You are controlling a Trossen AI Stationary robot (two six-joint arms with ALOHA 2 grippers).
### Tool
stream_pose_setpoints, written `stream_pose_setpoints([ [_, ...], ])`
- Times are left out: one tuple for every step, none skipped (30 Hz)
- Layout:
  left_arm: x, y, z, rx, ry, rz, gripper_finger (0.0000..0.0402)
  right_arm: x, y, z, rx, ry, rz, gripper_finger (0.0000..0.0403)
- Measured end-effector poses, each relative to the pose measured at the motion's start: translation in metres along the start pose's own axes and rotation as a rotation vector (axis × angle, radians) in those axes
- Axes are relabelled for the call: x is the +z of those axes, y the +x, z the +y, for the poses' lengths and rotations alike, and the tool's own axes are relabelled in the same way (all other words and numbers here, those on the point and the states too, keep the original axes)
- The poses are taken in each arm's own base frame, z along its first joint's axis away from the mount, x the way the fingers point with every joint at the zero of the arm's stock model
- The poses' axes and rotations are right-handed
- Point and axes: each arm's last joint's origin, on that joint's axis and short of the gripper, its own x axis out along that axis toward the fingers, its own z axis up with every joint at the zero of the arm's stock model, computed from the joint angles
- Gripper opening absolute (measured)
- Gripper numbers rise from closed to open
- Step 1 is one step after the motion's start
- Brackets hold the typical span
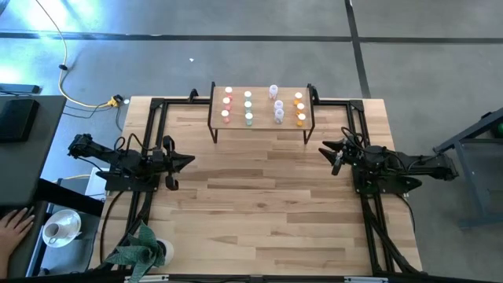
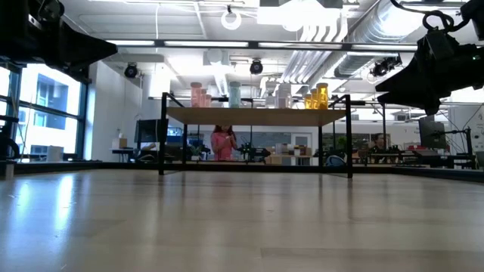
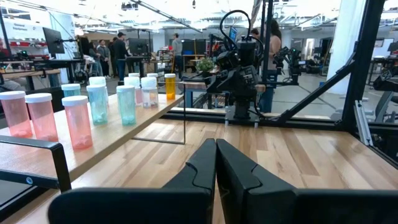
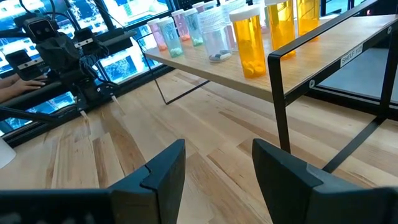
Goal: Pick and place medicine bottles onto shelf by color
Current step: Return to Home Position
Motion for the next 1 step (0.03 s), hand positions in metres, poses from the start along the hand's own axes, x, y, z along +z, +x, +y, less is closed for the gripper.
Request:
stream_pose_setpoints([
  [0.0,0.0,0.0,0.0,0.0,0.0,0.0,0.0,0.0,0.0,0.0,0.0,0.0,0.0177],
])
